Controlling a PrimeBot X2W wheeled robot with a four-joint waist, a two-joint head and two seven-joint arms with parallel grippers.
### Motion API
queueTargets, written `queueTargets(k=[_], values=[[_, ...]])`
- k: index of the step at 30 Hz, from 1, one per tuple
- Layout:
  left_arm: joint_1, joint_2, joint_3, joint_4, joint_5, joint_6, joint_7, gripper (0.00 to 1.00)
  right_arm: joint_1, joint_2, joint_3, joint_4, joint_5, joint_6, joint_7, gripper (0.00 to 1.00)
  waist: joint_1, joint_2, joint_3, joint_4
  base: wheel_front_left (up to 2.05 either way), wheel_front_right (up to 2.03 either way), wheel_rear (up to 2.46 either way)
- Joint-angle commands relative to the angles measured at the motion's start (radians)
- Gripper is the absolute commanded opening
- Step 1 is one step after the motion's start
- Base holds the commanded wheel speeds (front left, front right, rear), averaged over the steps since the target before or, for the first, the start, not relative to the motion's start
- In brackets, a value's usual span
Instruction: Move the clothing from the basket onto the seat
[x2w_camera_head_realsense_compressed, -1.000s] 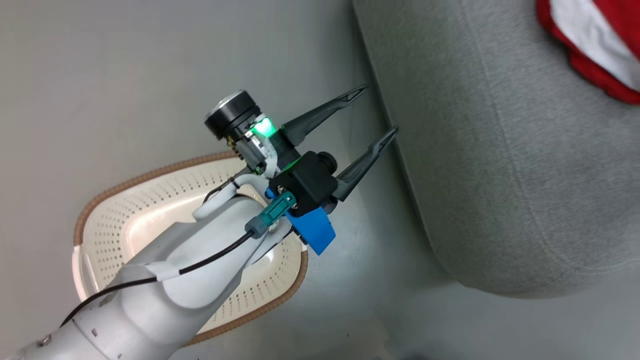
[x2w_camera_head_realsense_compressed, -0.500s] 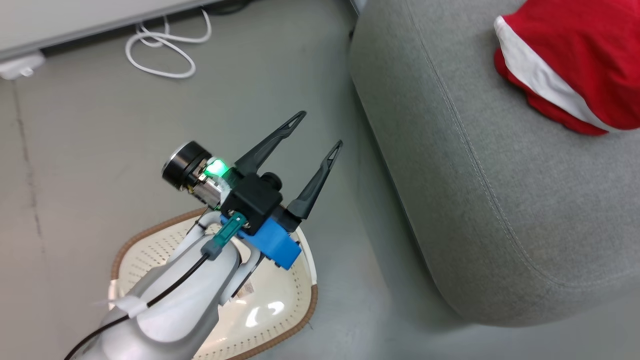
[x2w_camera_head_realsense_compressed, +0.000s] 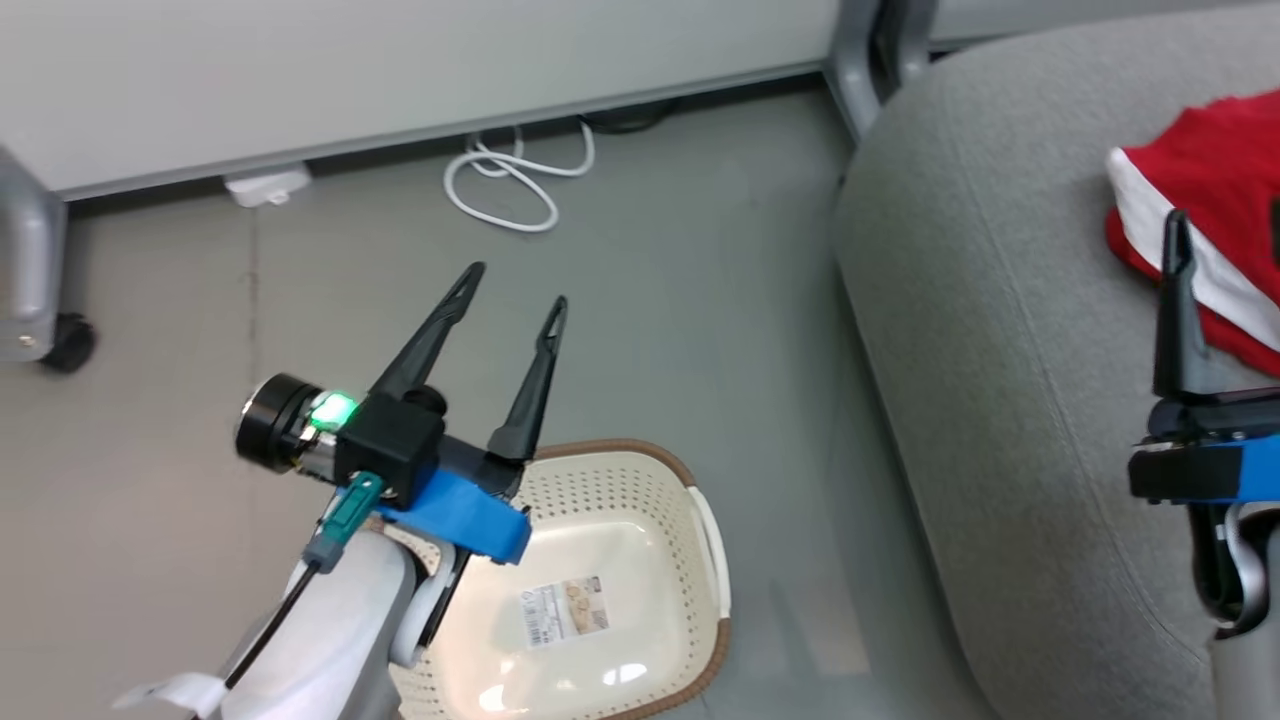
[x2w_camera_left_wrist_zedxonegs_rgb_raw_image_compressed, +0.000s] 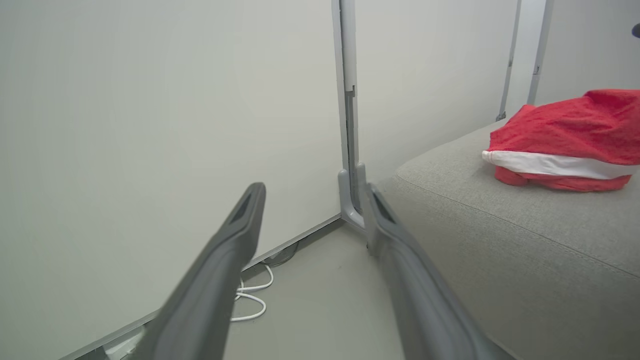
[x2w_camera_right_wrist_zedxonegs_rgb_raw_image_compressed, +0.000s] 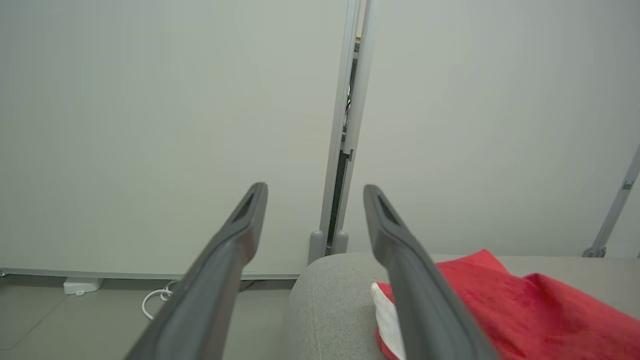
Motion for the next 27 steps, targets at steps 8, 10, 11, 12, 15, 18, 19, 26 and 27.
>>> queueTargets(k=[8, 10, 11, 12, 15, 18, 19, 26, 27], values=[[0.131, -0.037, 0.166, -0.035, 0.038, 0.005, -0.002, 1.00, 0.041, 0.049, 0.066, -0.010, 0.005, 0.000, 0.000, 1.00, 0.0002, 0.0000, -0.108, 0.122, 0.00, 0.00, 0.00], [0.145, -0.042, 0.183, -0.039, 0.043, 0.004, -0.002, 1.00, 0.047, 0.055, 0.074, -0.010, 0.004, 0.000, 0.000, 1.00, 0.0002, 0.0000, -0.116, 0.130, 0.00, 0.00, 0.00], [0.159, -0.046, 0.200, -0.042, 0.047, 0.004, -0.002, 1.00, 0.056, 0.061, 0.084, -0.009, 0.001, 0.000, 0.000, 1.00, 0.0002, 0.0000, -0.124, 0.137, 0.00, 0.00, 0.00], [0.174, -0.050, 0.218, -0.044, 0.051, 0.004, -0.002, 1.00, 0.063, 0.066, 0.094, -0.007, -0.002, 0.000, 0.000, 1.00, 0.0002, 0.0000, -0.134, 0.143, 0.00, 0.00, 0.00], [0.217, -0.061, 0.266, -0.054, 0.063, -0.002, -0.002, 1.00, 0.087, 0.083, 0.118, -0.005, -0.004, 0.000, 0.000, 1.00, 0.0002, 0.0000, -0.157, 0.159, 0.00, 0.00, 0.00], [0.259, -0.070, 0.309, -0.067, 0.079, -0.008, -0.002, 1.00, 0.111, 0.097, 0.141, -0.002, 0.000, 0.000, 0.000, 1.00, 0.0002, 0.0000, -0.175, 0.168, 0.00, 0.00, 0.00], [0.272, -0.074, 0.324, -0.070, 0.083, -0.008, -0.002, 1.00, 0.118, 0.101, 0.148, 0.000, -0.001, 0.000, 0.000, 1.00, 0.0002, 0.0000, -0.179, 0.170, 0.00, 0.00, 0.00], [0.351, -0.102, 0.400, -0.094, 0.117, -0.020, -0.002, 1.00, 0.177, 0.127, 0.140, 0.011, -0.004, 0.000, 0.000, 1.00, 0.0002, 0.0000, -0.216, 0.183, 0.00, 0.00, 0.00], [0.361, -0.108, 0.410, -0.099, 0.120, -0.021, -0.002, 1.00, 0.187, 0.130, 0.138, 0.012, -0.007, 0.000, 0.000, 1.00, 0.0002, 0.0000, -0.221, 0.184, 0.00, 0.00, 0.00]])
